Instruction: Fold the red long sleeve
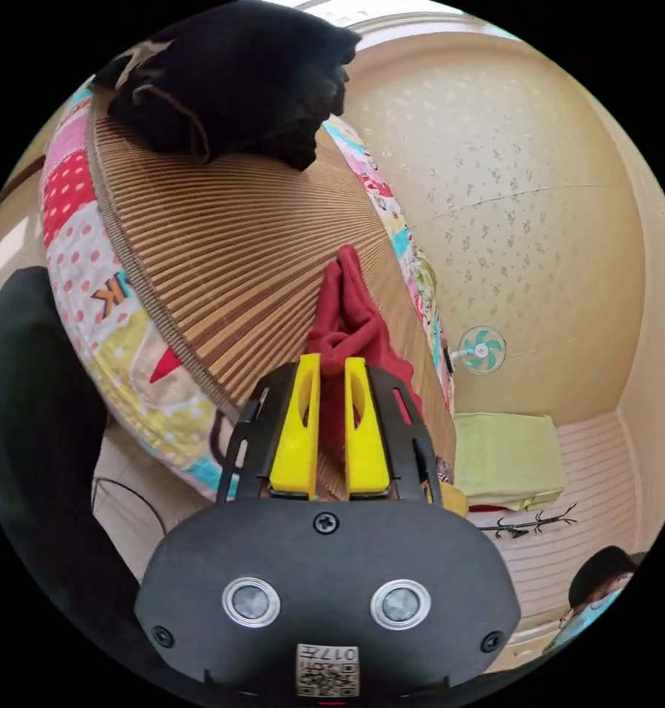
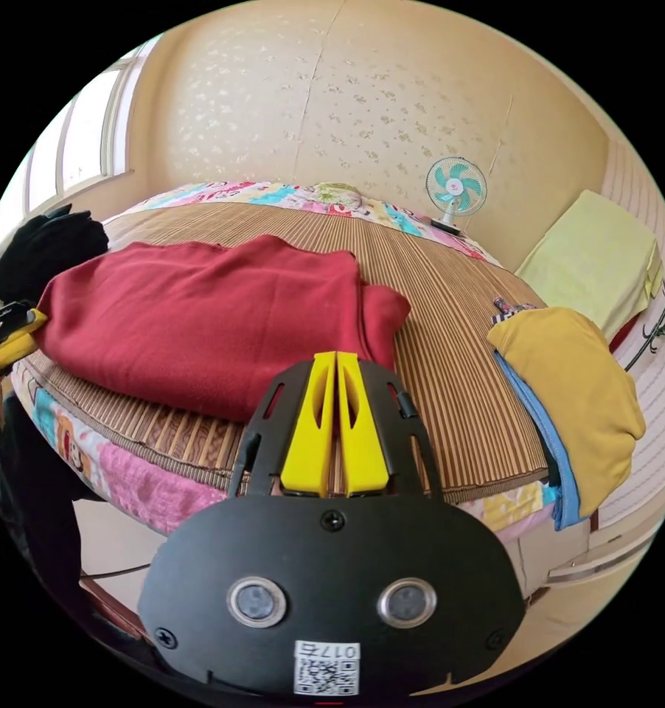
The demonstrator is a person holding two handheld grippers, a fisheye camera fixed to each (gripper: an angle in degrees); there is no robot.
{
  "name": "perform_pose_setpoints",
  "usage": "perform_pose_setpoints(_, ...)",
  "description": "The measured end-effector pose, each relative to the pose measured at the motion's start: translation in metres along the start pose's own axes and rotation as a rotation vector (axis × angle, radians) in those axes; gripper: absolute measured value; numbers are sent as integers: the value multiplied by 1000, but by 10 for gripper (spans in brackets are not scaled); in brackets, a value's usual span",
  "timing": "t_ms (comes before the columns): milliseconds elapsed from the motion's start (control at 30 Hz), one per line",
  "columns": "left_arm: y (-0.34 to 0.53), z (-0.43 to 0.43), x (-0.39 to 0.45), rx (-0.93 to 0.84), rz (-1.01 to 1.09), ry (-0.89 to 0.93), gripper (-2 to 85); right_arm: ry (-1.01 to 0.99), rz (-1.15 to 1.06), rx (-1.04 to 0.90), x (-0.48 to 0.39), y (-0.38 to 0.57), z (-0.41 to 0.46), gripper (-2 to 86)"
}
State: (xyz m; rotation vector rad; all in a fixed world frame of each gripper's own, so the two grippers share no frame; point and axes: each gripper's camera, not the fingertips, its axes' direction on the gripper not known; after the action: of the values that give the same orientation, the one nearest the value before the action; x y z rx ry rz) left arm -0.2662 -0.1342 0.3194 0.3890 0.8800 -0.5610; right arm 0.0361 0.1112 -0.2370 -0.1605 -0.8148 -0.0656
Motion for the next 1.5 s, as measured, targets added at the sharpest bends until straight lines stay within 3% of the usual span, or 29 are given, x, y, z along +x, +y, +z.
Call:
perform_pose_setpoints(33,-4,1,28,9,100,113,55,-26,36,4,7,-6,-3,3)
perform_pose_setpoints(167,26,28,146,-83,487,182,52,-72,137,41,32,-22,-15,3)
perform_pose_setpoints(300,110,76,233,-395,790,431,54,-44,326,123,72,-27,-36,3)
perform_pose_setpoints(433,181,93,248,-651,1038,446,82,75,589,228,137,-19,-70,4)
perform_pose_setpoints(567,150,53,208,-450,963,333,86,55,709,229,194,-21,-91,5)
perform_pose_setpoints(700,82,17,145,-305,702,116,127,-8,718,324,233,-27,-120,8)
perform_pose_setpoints(767,63,16,118,-327,574,59,151,7,691,369,250,-32,-142,11)
perform_pose_setpoints(933,66,66,83,-673,329,217,168,-49,670,354,301,-37,-176,29)
perform_pose_setpoints(1000,70,79,83,-725,277,264,153,-121,683,320,330,-35,-191,41)
perform_pose_setpoints(1100,64,88,81,-818,173,336,132,-323,857,152,396,-30,-221,76)
perform_pose_setpoints(1267,50,69,92,-907,236,359,83,-835,1027,-46,483,17,-275,208)
perform_pose_setpoints(1400,49,33,104,-1006,287,548,67,-1084,1140,-121,499,43,-276,238)
perform_pose_setpoints(1500,60,-11,108,-1049,366,559,65,-1380,1185,-85,501,45,-253,253)
